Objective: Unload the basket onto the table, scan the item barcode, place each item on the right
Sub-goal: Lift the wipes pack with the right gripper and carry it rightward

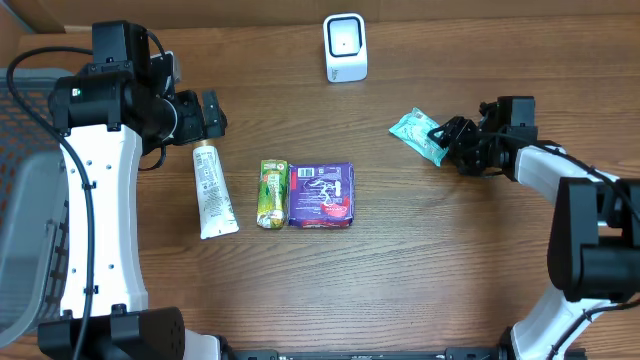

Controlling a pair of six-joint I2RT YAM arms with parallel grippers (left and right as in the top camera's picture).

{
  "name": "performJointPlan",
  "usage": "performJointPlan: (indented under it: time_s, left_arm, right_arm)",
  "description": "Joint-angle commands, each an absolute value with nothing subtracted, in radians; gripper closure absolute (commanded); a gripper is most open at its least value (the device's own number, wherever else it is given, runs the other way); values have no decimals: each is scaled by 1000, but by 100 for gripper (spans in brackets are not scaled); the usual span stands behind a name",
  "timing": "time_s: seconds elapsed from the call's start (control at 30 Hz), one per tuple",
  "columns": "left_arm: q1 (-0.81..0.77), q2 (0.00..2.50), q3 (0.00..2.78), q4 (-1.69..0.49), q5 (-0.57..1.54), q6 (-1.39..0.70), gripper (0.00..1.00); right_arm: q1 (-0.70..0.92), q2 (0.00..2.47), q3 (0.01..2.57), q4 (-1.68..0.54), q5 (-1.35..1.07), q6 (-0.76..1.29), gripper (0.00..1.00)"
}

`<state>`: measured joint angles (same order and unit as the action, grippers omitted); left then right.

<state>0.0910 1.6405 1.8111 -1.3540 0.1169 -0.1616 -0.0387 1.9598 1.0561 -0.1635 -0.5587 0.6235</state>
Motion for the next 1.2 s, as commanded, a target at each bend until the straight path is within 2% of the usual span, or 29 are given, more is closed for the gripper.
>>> performJointPlan:
  time_s: [0.0,0.2,0.27,0.4,0.57,0.83,1.17]
  left_arm:
    - [89,1651,1815,-1350,124,-165,0]
    - [89,1651,1815,-1350,124,-165,1]
    - [89,1651,1815,-1350,123,-165,0]
    - [89,1651,1815,-1350,124,-165,0]
    - [89,1651,1815,-1350,123,-165,0]
    - [89,1651,1815,-1350,124,-165,0]
    - [89,1651,1815,-1350,123,-165,0]
  right_arm:
    - [-41,2058,1043,-151,-595,658,32]
    - [-39,2178,1039,-62,-604,689,34]
    - [-39,2218,1039,-24,-604,688,38]
    - [-39,2260,1039,21,-572,682,72]
    - [-39,2262,1040,30,-565,607,96]
    - [-64,2136,1041,-38,-700,496,96]
    - [-61,1784,1073,-437,-738,287,96]
